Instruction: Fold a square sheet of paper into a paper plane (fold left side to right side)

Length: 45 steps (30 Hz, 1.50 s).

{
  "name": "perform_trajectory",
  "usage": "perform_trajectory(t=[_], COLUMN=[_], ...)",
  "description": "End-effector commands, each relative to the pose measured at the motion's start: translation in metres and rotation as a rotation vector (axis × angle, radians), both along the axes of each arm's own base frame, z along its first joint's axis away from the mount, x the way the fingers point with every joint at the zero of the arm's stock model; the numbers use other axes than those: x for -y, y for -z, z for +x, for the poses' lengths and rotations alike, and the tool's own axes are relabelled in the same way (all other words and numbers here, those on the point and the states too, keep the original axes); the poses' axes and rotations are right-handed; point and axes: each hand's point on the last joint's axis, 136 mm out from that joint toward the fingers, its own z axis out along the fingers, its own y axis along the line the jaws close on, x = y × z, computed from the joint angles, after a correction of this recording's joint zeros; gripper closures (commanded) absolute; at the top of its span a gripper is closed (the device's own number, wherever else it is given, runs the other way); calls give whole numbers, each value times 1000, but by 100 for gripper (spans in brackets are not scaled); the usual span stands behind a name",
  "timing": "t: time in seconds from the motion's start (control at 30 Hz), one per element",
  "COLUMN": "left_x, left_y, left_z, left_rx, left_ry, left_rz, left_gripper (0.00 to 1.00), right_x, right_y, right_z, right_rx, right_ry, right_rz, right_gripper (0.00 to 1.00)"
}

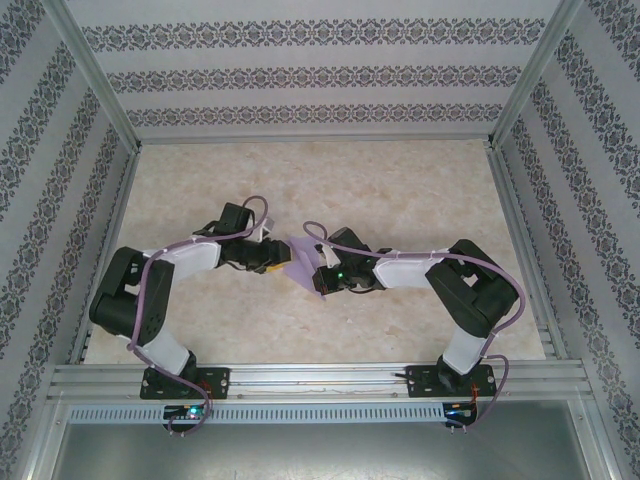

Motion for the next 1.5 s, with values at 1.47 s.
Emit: perform_trajectory(t=[1.47], left_x=[9], left_y=[61], left_z=[31], left_rx=[-65], left_ry=[-4], left_rz=[215], left_gripper=[58], right_x=[-12], right_y=[-9], right_z=[-7], right_rx=[-60], right_ry=[-48], right_rz=[94], right_gripper=[83])
